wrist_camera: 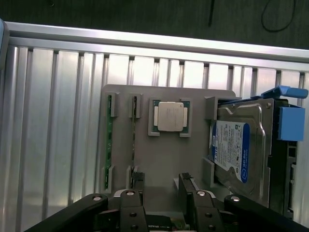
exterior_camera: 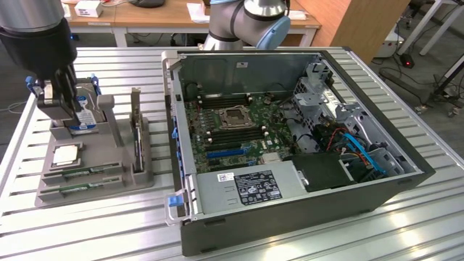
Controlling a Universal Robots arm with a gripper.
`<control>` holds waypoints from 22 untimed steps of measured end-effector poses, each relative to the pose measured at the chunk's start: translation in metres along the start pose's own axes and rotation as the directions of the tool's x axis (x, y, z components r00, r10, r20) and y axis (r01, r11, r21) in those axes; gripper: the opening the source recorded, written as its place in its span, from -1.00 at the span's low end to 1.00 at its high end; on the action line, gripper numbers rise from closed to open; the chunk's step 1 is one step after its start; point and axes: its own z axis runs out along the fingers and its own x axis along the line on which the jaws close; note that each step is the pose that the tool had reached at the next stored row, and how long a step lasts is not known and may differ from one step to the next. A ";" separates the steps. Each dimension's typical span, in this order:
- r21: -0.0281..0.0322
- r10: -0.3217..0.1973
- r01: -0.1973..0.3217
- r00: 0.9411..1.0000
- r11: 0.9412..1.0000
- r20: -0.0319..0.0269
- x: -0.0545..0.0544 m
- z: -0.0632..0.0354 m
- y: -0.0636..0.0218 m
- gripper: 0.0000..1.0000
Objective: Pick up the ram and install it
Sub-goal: 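Pick up the ram and move it above insertion slot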
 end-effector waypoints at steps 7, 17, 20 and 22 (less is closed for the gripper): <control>0.000 -0.003 0.003 1.000 1.000 0.000 0.001 0.0015 0.0000 -0.18; 0.000 -0.003 0.003 1.000 1.000 0.000 0.014 0.0013 0.0008 -0.18; 0.000 -0.003 0.003 1.000 1.000 0.000 0.020 0.0013 0.0012 -0.18; 0.000 -0.003 0.003 1.000 1.000 0.000 0.023 0.0012 0.0015 -0.18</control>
